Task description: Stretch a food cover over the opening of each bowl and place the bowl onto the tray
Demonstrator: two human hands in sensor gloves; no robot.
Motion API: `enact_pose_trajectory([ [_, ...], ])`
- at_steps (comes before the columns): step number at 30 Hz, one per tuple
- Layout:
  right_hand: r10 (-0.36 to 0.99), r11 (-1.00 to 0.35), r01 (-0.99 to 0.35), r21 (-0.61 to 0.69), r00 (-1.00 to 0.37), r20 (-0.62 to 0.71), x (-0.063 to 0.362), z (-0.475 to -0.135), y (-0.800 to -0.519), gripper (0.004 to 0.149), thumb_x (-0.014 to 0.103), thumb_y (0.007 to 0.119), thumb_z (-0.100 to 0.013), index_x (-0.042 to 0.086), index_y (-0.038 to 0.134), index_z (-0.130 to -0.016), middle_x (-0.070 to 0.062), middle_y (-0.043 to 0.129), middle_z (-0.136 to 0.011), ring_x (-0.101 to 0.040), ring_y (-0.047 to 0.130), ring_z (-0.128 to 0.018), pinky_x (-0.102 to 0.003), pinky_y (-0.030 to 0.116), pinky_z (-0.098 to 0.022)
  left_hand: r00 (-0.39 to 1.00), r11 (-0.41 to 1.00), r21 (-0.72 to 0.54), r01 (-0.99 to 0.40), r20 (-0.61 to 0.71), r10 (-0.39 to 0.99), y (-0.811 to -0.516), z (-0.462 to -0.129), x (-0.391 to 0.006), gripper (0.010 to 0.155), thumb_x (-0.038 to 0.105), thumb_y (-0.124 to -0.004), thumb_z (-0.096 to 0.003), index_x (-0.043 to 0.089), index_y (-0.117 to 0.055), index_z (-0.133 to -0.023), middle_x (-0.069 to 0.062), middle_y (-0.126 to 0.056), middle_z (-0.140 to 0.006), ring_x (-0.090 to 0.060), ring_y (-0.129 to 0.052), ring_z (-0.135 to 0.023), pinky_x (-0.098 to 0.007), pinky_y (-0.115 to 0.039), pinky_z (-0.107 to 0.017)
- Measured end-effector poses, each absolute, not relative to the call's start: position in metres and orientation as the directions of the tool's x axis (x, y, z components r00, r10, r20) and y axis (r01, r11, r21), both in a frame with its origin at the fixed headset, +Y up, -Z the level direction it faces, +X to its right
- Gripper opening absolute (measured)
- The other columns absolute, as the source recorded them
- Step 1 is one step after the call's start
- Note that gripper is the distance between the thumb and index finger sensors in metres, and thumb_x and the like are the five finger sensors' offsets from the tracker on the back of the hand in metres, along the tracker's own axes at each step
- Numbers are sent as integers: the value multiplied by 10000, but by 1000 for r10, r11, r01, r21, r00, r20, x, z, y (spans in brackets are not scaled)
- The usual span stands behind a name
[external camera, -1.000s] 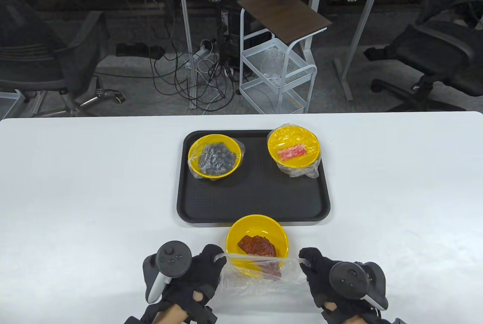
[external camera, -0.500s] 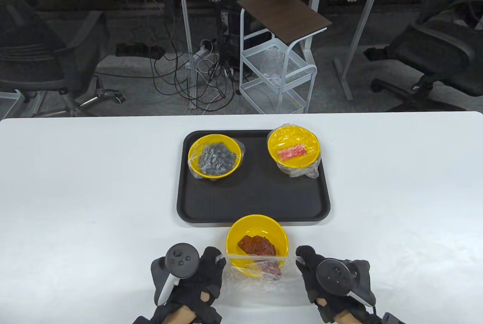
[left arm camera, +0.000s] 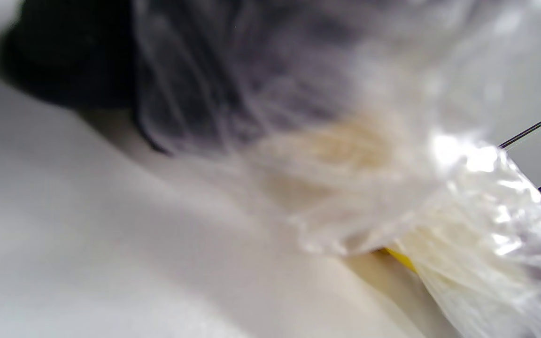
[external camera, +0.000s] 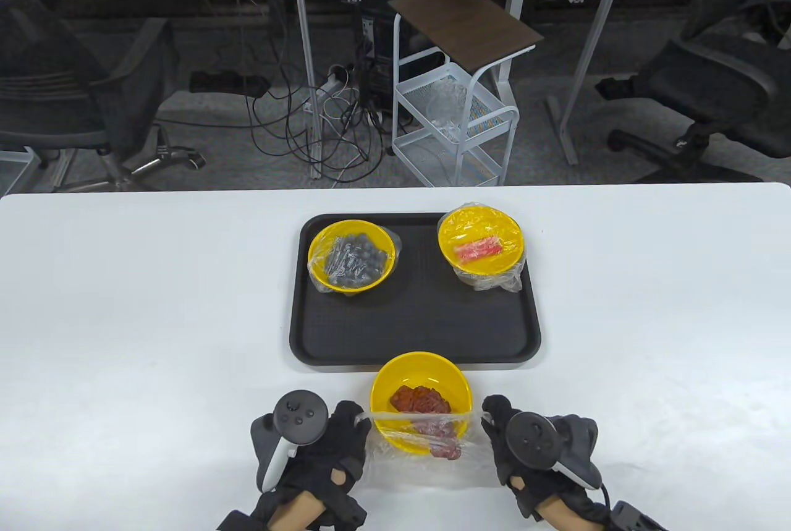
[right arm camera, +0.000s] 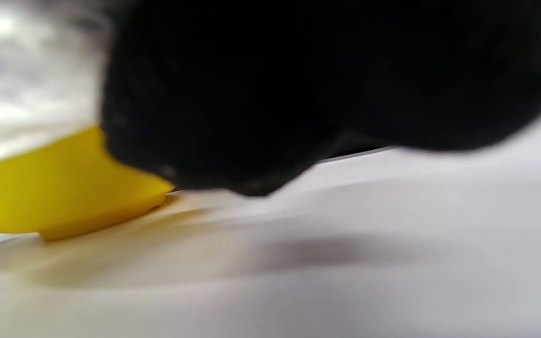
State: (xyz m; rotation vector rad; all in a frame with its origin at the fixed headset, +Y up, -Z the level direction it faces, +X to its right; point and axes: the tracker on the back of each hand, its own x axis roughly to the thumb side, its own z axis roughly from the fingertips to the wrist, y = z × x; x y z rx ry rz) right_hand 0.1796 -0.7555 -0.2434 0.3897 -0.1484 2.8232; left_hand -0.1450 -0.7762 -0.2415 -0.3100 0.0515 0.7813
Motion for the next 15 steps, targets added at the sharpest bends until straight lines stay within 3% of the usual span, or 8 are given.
enact_pose_trajectory([
  [9,258,-957,-283,-59,-929,266,177,-247,-754,470,343,798,-446,90,835,-841,33,1038,-377,-101,1078,-101,-276,938,-24,737,690,-266,-673,-158,657,-777,-243,-145,471,437,-792,-476,171,-804,-865,99,-1044,-377,-182,-1100,-249,-401,-960,-259],
  [15,339,-935,-354,-33,-915,219,179,-259,-751,474,339,798,-448,97,831,-855,29,1040,-392,-111,1084,-112,-279,940,-33,700,643,-290,-709,-179,692,-780,-250,-148,493,438,-773,-487,202,-775,-920,90,-1050,-459,-207,-1099,-321,-402,-948,-301],
])
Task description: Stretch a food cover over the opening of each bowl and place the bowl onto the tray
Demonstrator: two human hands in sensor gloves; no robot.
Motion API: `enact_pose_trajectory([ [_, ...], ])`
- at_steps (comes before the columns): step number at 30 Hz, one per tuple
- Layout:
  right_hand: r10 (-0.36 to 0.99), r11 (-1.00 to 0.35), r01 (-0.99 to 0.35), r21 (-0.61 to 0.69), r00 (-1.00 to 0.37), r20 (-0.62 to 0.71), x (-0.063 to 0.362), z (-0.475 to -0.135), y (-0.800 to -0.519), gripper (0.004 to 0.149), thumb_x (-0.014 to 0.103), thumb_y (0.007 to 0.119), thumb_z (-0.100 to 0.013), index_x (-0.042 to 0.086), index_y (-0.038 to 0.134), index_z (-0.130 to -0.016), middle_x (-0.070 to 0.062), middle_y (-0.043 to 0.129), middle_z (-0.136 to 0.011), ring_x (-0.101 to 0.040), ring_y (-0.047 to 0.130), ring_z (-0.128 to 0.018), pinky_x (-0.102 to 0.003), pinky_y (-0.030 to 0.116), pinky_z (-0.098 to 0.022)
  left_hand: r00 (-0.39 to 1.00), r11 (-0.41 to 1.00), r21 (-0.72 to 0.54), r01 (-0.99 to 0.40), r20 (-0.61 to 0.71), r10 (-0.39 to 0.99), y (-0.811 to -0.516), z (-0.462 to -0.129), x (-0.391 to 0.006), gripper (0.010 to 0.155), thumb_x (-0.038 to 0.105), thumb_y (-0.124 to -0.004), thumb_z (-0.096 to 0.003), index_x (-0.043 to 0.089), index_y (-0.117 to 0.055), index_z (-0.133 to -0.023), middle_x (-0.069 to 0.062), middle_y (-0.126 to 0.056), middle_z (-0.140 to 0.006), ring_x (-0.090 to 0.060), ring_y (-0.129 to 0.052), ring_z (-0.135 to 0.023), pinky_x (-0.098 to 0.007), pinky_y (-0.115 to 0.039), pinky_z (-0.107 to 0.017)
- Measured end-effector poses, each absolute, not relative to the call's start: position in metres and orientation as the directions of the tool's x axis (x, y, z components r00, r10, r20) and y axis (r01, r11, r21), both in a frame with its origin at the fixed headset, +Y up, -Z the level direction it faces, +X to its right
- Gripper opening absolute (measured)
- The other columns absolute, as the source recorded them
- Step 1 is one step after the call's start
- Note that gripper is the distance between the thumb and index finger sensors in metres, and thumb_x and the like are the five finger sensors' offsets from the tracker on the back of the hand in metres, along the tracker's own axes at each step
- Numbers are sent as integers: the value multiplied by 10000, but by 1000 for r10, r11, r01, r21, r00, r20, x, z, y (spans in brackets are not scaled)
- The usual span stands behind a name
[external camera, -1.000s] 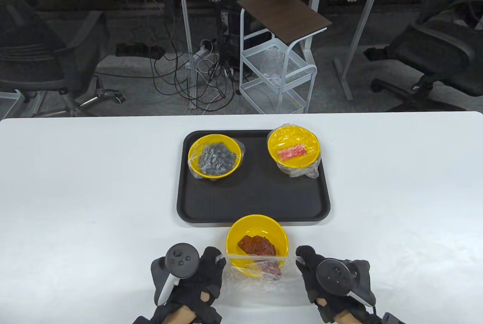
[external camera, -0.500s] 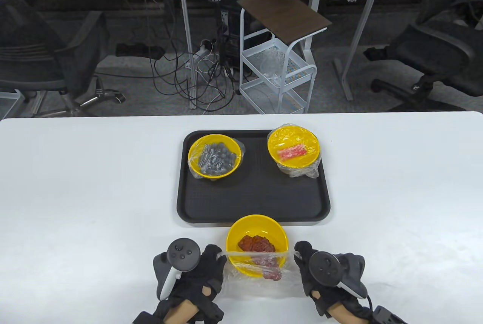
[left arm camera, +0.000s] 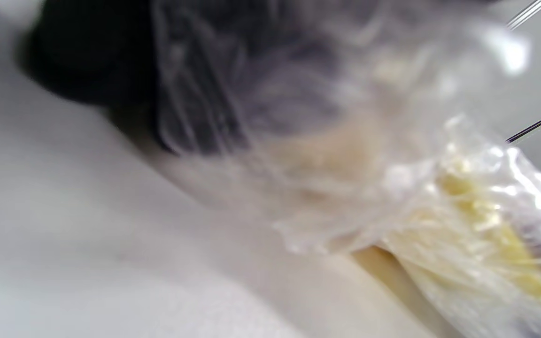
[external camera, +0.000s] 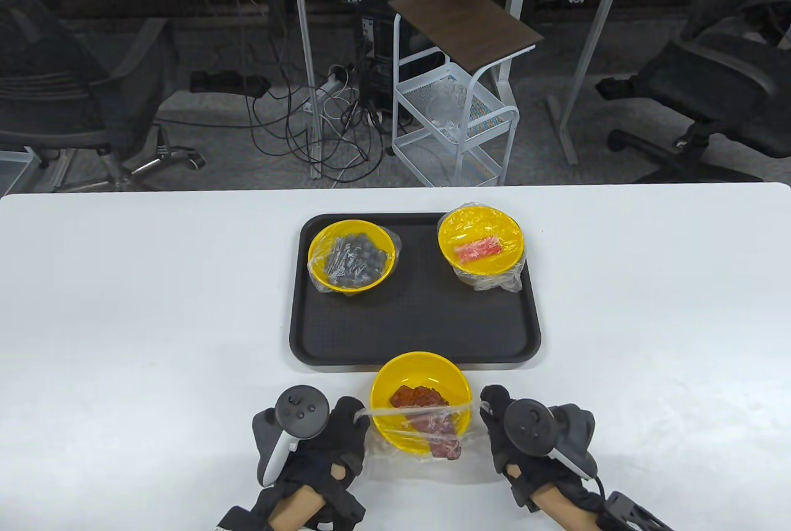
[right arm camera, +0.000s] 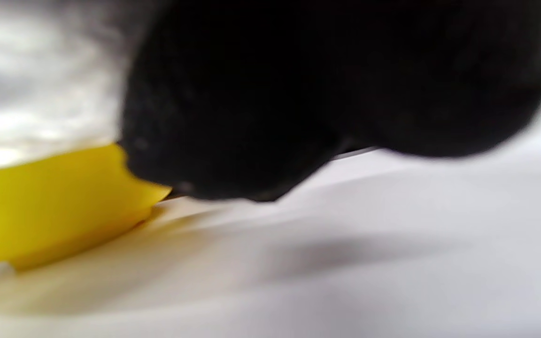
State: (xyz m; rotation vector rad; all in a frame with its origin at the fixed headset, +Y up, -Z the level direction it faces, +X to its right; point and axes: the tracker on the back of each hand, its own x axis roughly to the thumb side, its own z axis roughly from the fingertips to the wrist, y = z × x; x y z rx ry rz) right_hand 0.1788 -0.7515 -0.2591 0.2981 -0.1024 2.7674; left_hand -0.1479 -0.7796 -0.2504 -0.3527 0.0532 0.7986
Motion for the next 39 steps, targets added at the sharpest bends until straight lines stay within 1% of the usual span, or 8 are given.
enact_pose_trajectory([
  [3,388,-919,-393,6,-903,185,180,-267,-753,490,334,799,-452,96,828,-879,19,1043,-402,-124,1087,-125,-289,940,-43,648,582,-302,-755,-212,731,-782,-255,-151,533,429,-770,-495,222,-737,-984,67,-1063,-517,-237,-1106,-370,-415,-942,-328],
  [8,430,-903,-426,58,-891,149,177,-276,-756,541,320,795,-460,99,782,-954,0,1046,-428,-150,1089,-153,-306,938,-66,585,508,-306,-805,-266,767,-785,-261,-156,562,423,-766,-500,259,-691,-1033,47,-1066,-570,-263,-1108,-421,-424,-935,-344],
  [12,465,-885,-455,98,-876,127,175,-283,-756,552,314,781,-469,156,742,-996,-11,1039,-462,-171,1085,-190,-315,931,-92,533,443,-325,-836,-286,796,-788,-267,-159,573,423,-751,-513,351,-633,-1069,32,-1055,-625,-280,-1100,-483,-431,-926,-373],
  [17,556,-824,-535,185,-828,80,174,-296,-758,542,298,773,-472,236,733,-1009,-40,1025,-515,-210,1078,-249,-340,924,-135,472,357,-356,-864,-322,821,-790,-276,-161,546,417,-729,-528,453,-636,-1064,-2,-1022,-708,-321,-1064,-571,-452,-904,-415],
  [22,609,-777,-585,231,-792,41,173,-308,-760,529,289,787,-454,241,782,-980,-55,1019,-541,-230,1075,-279,-354,923,-156,464,356,-334,-873,-340,818,-787,-287,-163,494,425,-725,-526,418,-741,-1020,-11,-1015,-724,-330,-1054,-592,-453,-903,-419],
  [26,666,-718,-640,273,-746,2,173,-319,-764,516,283,783,-459,245,793,-973,-87,1008,-615,-271,1070,-348,-359,921,-183,466,353,-337,-873,-364,806,-784,-298,-160,459,421,-735,-522,368,-810,-971,-18,-1013,-733,-335,-1048,-599,-453,-903,-421],
  [35,760,-588,-720,369,-647,-52,172,-341,-769,453,273,780,-473,173,856,-909,-128,982,-753,-326,1057,-486,-355,931,-215,594,412,-462,-786,-375,712,-777,-322,-143,442,396,-730,-518,295,-839,-935,-9,-993,-728,-324,-1027,-571,-453,-894,-432],
  [39,762,-581,-724,372,-644,-65,172,-347,-770,470,300,812,-463,120,862,-894,-134,1017,-695,-316,1078,-431,-355,936,-191,639,428,-512,-745,-364,678,-774,-331,-141,448,407,-727,-520,272,-826,-936,-5,-996,-718,-318,-1029,-562,-450,-895,-426],
])
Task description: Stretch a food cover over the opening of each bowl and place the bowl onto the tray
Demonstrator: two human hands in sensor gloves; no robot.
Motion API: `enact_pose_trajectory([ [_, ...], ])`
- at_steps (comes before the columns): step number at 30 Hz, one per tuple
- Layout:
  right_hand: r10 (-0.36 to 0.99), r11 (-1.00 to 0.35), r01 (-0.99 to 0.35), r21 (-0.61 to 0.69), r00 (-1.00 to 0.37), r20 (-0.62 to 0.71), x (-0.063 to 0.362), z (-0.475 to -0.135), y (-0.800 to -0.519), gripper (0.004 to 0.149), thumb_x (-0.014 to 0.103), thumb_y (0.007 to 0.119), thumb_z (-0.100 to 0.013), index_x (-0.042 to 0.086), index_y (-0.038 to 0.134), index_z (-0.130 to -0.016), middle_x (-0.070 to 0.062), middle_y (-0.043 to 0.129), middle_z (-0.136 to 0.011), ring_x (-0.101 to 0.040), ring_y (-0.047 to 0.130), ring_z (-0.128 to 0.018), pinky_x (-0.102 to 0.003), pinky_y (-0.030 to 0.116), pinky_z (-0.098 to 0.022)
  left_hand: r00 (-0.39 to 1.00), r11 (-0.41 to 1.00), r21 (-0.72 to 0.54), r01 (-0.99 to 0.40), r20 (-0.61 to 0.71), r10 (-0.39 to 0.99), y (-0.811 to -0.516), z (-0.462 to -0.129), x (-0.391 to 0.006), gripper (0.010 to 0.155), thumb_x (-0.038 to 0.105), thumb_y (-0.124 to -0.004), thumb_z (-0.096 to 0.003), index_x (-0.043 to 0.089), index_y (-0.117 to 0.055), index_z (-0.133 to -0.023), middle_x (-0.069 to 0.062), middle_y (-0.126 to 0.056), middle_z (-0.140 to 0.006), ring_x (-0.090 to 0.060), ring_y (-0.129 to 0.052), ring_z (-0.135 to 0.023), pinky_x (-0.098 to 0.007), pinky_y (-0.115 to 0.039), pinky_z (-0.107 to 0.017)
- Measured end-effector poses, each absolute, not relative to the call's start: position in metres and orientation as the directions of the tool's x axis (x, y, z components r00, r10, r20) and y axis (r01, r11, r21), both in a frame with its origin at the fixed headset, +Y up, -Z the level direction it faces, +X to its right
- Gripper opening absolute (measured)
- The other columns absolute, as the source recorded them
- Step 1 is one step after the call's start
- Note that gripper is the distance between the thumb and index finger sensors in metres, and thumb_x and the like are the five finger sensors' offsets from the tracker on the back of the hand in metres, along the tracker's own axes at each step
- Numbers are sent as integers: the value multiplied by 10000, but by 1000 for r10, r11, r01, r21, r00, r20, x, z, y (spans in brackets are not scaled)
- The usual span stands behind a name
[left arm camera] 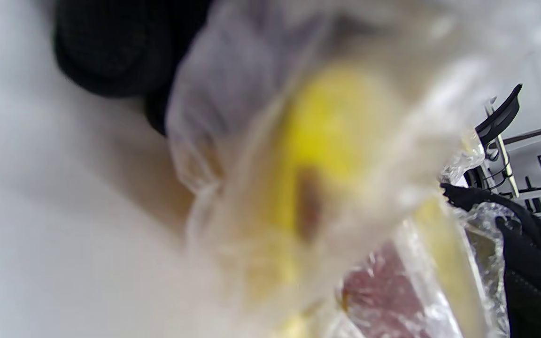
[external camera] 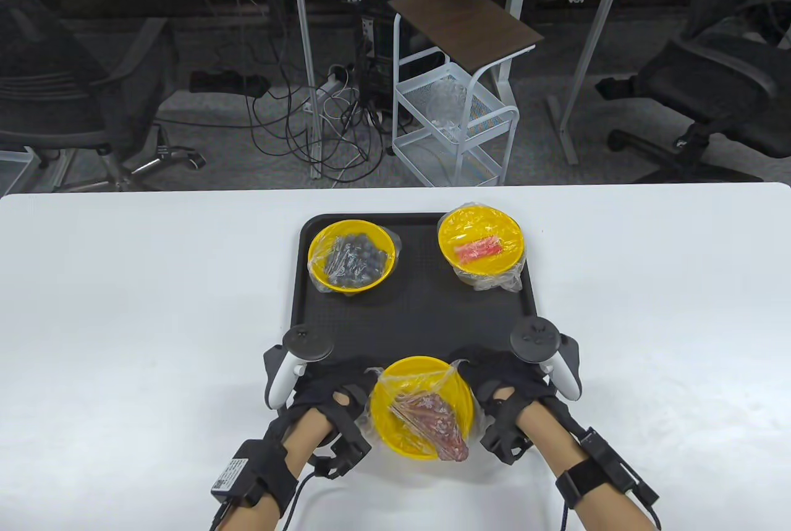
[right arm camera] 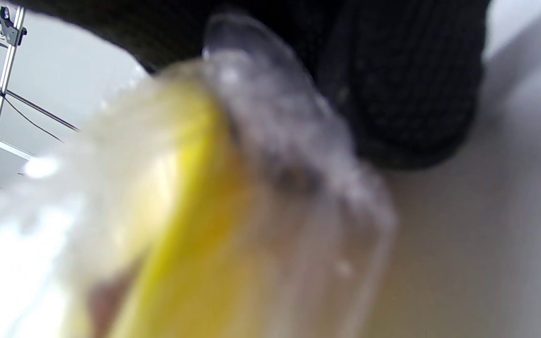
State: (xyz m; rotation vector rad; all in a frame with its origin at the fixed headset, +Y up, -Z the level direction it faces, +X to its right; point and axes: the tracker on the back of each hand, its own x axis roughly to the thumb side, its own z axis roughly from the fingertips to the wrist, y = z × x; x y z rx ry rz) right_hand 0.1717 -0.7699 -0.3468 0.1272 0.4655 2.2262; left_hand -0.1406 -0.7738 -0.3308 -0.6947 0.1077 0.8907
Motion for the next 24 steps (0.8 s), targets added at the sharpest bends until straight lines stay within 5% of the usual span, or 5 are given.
enact_pose_trajectory([
  [12,753,-592,-717,368,-655,-65,165,-354,-771,457,346,830,-452,133,893,-852,-101,1022,-652,-289,1061,-399,-338,924,-183,569,417,-407,-813,-401,718,-789,-332,-141,454,521,-787,-494,251,-882,-846,31,-1033,-602,-277,-1051,-448,-410,-912,-341],
  [24,682,-687,-664,295,-729,-53,163,-349,-768,441,406,832,-458,160,906,-817,-52,1075,-481,-221,1099,-212,-306,925,-76,660,581,-313,-751,-374,652,-784,-323,-137,478,561,-803,-477,196,-935,-757,40,-1074,-470,-246,-1083,-308,-389,-934,-236],
])
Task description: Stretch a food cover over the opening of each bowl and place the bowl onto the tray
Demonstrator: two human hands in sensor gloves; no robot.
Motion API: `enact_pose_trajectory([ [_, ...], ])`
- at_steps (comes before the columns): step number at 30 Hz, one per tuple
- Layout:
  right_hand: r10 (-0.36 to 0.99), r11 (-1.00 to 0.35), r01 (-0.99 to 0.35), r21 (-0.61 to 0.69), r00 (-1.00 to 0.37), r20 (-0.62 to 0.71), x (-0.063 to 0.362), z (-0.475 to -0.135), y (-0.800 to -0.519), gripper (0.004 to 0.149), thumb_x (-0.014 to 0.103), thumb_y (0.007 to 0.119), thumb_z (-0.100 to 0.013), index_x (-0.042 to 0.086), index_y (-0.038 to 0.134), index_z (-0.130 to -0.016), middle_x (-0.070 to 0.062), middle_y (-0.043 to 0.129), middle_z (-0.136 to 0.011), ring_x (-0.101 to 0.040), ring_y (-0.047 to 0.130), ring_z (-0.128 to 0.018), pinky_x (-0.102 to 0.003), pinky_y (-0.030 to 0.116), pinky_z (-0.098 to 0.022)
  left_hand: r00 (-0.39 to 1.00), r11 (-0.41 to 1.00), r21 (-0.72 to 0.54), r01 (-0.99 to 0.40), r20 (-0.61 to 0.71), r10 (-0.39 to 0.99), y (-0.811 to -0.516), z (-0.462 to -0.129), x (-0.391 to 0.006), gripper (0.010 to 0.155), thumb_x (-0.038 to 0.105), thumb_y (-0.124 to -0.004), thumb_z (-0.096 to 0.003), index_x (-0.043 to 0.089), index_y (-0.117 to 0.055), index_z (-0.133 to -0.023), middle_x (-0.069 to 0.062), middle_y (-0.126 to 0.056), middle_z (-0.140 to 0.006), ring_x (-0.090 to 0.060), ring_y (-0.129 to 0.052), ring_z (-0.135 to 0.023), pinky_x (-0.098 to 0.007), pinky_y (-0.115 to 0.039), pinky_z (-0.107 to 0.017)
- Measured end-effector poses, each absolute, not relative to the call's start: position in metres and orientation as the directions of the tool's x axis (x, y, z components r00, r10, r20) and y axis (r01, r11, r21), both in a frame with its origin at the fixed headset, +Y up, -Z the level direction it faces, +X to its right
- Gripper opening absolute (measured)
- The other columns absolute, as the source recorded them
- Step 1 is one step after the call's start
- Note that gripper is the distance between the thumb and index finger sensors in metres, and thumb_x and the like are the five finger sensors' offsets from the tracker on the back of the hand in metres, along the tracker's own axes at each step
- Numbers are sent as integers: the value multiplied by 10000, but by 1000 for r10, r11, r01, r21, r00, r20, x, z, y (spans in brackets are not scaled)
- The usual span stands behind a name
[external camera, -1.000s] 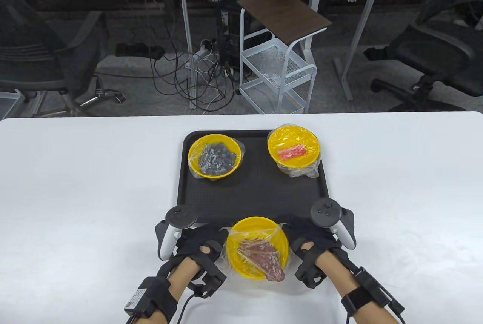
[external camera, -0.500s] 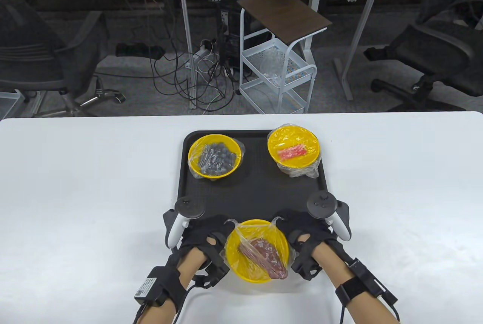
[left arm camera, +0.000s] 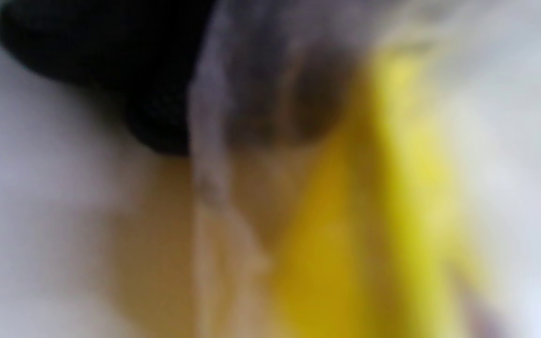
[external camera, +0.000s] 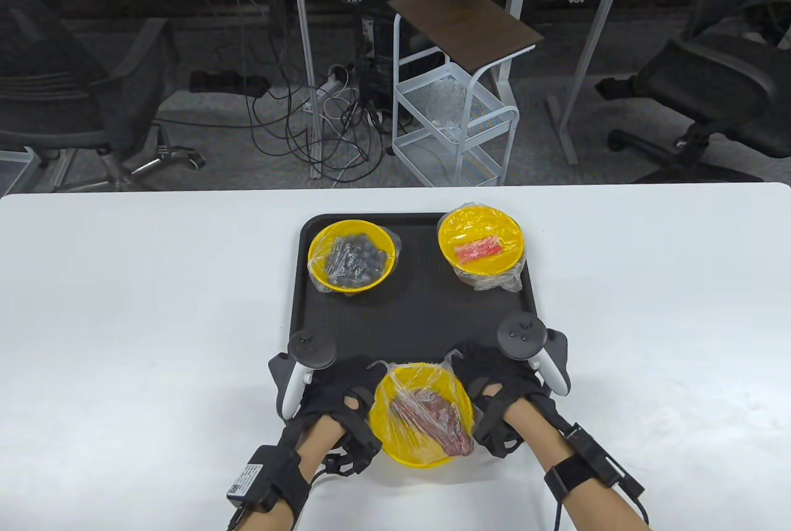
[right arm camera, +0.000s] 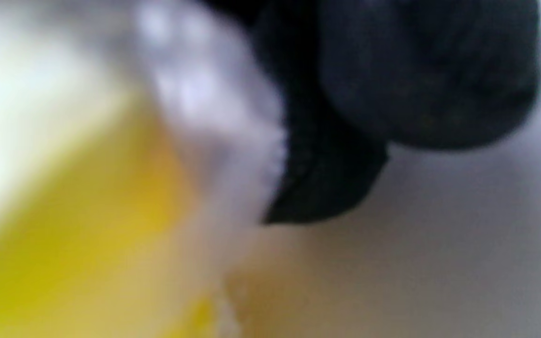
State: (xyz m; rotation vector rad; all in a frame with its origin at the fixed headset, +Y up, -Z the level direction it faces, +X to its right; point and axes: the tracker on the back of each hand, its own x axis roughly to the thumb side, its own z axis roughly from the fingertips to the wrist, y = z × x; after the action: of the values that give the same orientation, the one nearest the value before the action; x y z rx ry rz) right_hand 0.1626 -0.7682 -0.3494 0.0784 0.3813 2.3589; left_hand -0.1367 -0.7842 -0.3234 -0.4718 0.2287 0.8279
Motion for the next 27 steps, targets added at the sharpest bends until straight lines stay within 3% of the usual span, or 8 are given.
enact_pose_trajectory([
  [6,658,-722,-657,216,-749,-77,166,-341,-768,442,418,847,-451,103,946,-745,-21,1110,-396,-178,1127,-117,-279,941,-19,696,636,-292,-714,-397,599,-783,-319,-137,500,581,-796,-475,172,-961,-710,45,-1092,-402,-232,-1092,-232,-380,-941,-184],
  [12,613,-740,-626,245,-778,-138,175,-335,-772,467,437,873,-432,64,972,-695,12,1120,-357,-136,1140,-68,-255,953,19,726,667,-300,-682,-390,567,-782,-317,-139,493,596,-808,-469,194,-963,-708,52,-1080,-400,-224,-1080,-236,-380,-939,-200],
  [24,619,-647,-658,385,-748,-238,206,-330,-773,523,433,886,-448,76,893,-829,-43,1078,-544,-209,1140,-241,-293,961,-103,698,623,-319,-715,-383,605,-781,-312,-153,488,565,-845,-471,235,-931,-819,49,-1065,-492,-244,-1071,-313,-392,-932,-258],
  [27,653,-626,-696,353,-715,-252,213,-329,-769,515,395,865,-462,62,885,-855,-67,1078,-573,-227,1148,-266,-300,967,-112,653,569,-321,-757,-387,650,-781,-311,-160,544,526,-855,-474,214,-839,-920,32,-1038,-637,-261,-1068,-379,-389,-931,-302],
])
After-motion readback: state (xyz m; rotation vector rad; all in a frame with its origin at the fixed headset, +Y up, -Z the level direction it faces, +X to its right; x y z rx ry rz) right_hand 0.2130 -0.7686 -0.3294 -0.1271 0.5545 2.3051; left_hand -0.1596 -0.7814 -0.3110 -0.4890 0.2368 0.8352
